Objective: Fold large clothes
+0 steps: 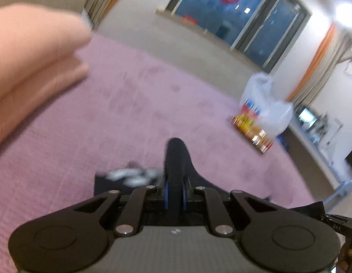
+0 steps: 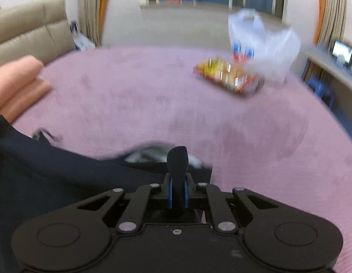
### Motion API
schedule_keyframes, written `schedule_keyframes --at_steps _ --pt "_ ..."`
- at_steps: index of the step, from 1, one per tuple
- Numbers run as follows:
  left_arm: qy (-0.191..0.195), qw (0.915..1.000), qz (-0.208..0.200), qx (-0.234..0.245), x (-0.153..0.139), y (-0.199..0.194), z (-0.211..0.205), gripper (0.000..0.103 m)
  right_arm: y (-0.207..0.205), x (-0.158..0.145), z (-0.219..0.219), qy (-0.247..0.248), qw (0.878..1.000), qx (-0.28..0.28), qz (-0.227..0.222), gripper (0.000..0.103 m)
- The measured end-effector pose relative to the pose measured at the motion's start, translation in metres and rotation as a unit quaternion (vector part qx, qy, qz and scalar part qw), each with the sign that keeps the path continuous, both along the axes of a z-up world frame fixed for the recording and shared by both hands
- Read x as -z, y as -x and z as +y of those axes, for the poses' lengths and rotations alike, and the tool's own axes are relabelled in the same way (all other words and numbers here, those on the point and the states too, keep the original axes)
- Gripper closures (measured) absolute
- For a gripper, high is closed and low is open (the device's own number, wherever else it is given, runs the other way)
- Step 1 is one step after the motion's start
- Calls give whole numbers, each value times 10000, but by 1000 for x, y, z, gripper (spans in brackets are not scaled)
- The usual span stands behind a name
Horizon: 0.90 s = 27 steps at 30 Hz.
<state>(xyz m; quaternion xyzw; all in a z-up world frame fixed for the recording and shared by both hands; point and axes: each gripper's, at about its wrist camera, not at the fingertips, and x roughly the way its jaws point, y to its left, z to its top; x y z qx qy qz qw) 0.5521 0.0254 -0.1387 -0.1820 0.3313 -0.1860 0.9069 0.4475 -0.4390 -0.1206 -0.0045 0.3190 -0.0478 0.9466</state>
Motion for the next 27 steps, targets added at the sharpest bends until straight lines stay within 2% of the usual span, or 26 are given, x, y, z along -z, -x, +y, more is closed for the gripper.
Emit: schedule_keyframes --at_steps 3,6,9,11,12,13,14,15,17,20,21,22,24,26,27 --pt "9 9992 -386 66 -23 -8 -3 91 -7 -28 1 109 9989 -3 -460 92" --pt "-107 9992 -366 -99 -15 -34 -7 91 -40 -22 -6 84 9988 87 -466 92" --pt "-436 9982 213 -352 33 -67 -16 91 -85 28 -19 -171 9993 282 171 92" --pt "-665 9938 774 -441 73 -82 -25 91 -107 68 -25 -419 9950 484 772 92" --pt "-756 9918 949 -405 87 -85 -29 90 -115 85 -27 -514 9916 591 1029 88" --pt "-887 9904 1004 -354 99 -88 -34 89 -121 100 -28 -590 9878 661 1278 86" --pt "-1022 9895 985 -285 104 -88 -39 87 -123 109 -27 -569 9865 741 1345 84" --pt "-1086 9894 927 -272 104 -88 -40 86 -122 109 -25 -501 9882 730 1247 78" --pt "-1143 9893 822 -370 97 -87 -37 82 -124 104 -22 -324 9879 725 1330 75" --pt "-1213 9876 616 -782 77 -81 -24 84 -112 77 -26 -410 9882 859 1198 73" --pt "-1290 9862 456 -935 65 -75 -21 84 -105 62 -26 -386 9902 837 1047 64" --pt "-1330 9855 339 -994 56 -73 -17 84 -98 47 -23 -326 9927 771 867 48" --pt "-1241 9877 136 -944 39 -61 -19 84 -85 22 -14 -402 9973 373 485 33" --pt "-910 9943 148 -535 33 -57 -29 83 -82 11 2 -532 9979 -91 351 37" --pt "-758 9967 269 -150 37 -59 -41 83 -85 12 14 -550 9973 -275 395 48"
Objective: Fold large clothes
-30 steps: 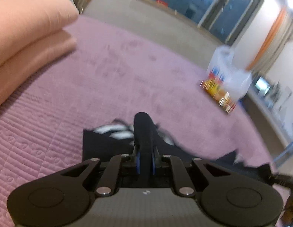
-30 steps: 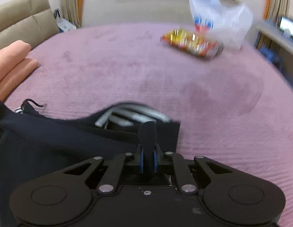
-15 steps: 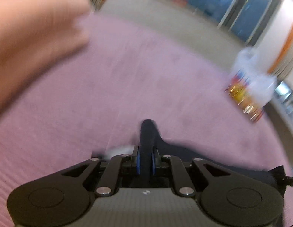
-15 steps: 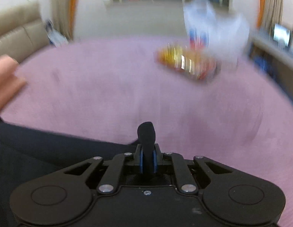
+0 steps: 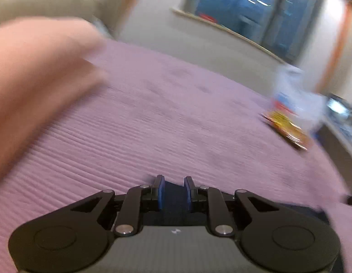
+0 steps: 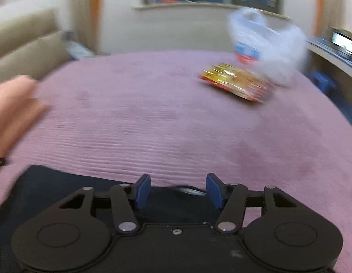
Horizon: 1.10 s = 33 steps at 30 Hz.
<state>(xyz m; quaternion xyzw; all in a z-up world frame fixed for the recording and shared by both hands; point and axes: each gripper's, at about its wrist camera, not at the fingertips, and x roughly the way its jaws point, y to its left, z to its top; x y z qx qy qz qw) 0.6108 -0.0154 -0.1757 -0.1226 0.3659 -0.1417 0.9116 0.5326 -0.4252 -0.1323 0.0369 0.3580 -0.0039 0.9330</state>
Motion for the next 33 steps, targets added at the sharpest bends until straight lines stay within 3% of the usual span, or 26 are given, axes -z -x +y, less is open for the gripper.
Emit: schedule_keyframes --at_steps 1,2,3,4,5,7,9,12,16,18,22,25,28,32,33 --pt "21 9997 85 224 5 0 -10 82 -4 5 12 -47 9998 -157 64 69" --pt "-92 9990 200 390 12 -2 -23 82 -10 14 25 -84 9992 -330 196 78" --pt "-302 9977 370 473 24 -4 -35 82 -16 25 37 -76 9985 -435 331 96" --pt "-430 9969 492 436 35 -6 -40 81 -21 38 45 -67 9977 -455 494 98" --pt "-446 9969 534 360 44 -4 -41 81 -27 53 50 -72 9961 -439 763 98" --pt "-101 9981 581 192 57 -5 -29 81 -38 90 54 -167 9896 -202 1414 100" --pt "287 9967 755 33 57 -5 -15 83 -37 99 48 -344 9907 -24 1317 103" --pt "284 9972 686 -125 35 17 5 83 -34 85 36 -802 9865 264 1402 103" --pt "415 9964 655 -341 6 86 37 75 7 45 55 -860 9909 140 1026 89" --pt "622 9931 806 -589 1 130 56 71 34 37 68 -943 9904 55 1004 89" --pt "656 9853 1234 -985 7 193 76 65 84 40 107 -800 9915 -299 980 89" --pt "982 9748 1549 -1273 20 218 93 46 106 47 135 -523 9921 -493 1027 89" --pt "1532 9575 1845 -1601 40 225 106 45 111 57 153 -380 9924 -508 1050 89" --pt "2381 9324 1857 -1987 64 235 122 44 108 61 157 -336 9958 -318 788 89" --pt "2427 9303 1832 -2053 70 233 120 44 106 64 157 -342 9962 -245 757 89"
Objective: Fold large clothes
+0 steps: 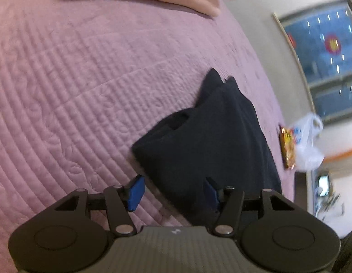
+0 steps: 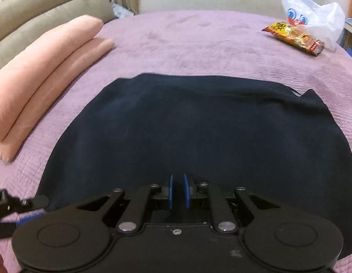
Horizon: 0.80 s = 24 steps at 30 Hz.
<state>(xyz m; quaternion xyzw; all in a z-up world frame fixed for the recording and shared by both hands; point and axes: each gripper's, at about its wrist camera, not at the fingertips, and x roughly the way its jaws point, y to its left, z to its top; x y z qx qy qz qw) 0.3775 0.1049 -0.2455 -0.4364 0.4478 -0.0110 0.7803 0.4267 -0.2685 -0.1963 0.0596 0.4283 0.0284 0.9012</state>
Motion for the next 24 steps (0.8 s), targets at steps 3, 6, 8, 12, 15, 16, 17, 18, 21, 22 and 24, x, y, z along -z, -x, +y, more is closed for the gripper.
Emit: schedule_keyframes --at_steps 3,6,8,12,15,16,17,18,21,22,24 --pt "101 9995 -271 -119 10 -11 -5 42 -8 16 1 84 9999 47 104 90" --pt "209 9984 -512 -131 19 -32 -18 37 -12 28 -5 -206 9993 250 163 90" --pt "267 9972 -675 -181 23 -43 -26 36 -14 31 -10 -379 9986 340 155 90" --pt "507 9956 -714 -326 26 -56 -33 46 -11 29 -7 -289 9991 292 118 91" --pt "447 9971 -511 -343 24 -41 -29 49 -13 29 -7 -316 9989 315 156 91" --pt "339 9978 -452 -338 21 -31 -27 49 -14 29 -8 -338 9987 326 171 91" --pt "154 9986 -388 -337 17 -22 -24 51 -13 29 -9 -348 9987 323 179 91" --pt "-21 9989 -354 -316 12 -14 -21 52 -13 29 -9 -343 9988 312 177 91" --pt "13 9989 -403 -251 9 -5 -11 49 -12 31 -6 -297 9990 324 97 91" --pt "179 9987 -420 -219 13 -9 -11 48 -11 31 -5 -259 9991 331 70 91" --pt "452 9976 -451 -275 21 -16 -13 47 -9 31 -2 -211 9990 388 50 91"
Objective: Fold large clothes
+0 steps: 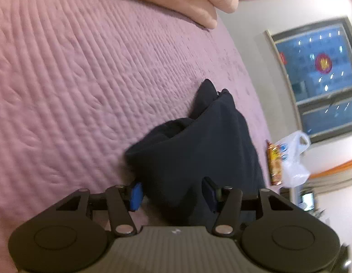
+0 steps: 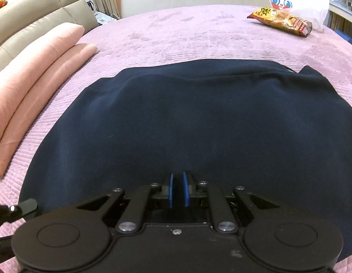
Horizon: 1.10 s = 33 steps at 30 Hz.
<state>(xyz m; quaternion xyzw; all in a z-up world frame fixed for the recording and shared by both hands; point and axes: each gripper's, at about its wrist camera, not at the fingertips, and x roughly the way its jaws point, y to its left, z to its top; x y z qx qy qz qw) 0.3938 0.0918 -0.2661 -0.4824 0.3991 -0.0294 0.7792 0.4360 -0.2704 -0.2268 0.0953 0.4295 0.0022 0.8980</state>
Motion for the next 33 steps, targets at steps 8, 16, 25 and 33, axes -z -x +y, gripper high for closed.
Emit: schedule_keyframes --at_steps 8,16,25,33 --pt "320 9979 -382 -404 10 -39 -21 57 6 -27 5 235 9994 130 -203 90" --pt "-385 9931 -1088 195 -27 -44 -45 91 16 12 -8 141 9981 532 -264 90" --pt "-291 9509 -2636 1598 -114 -48 -163 88 13 33 -110 -2718 9593 741 201 101" --pt "-835 8876 -2851 3519 -134 -36 -292 88 35 11 -180 -3076 9462 999 114 100"
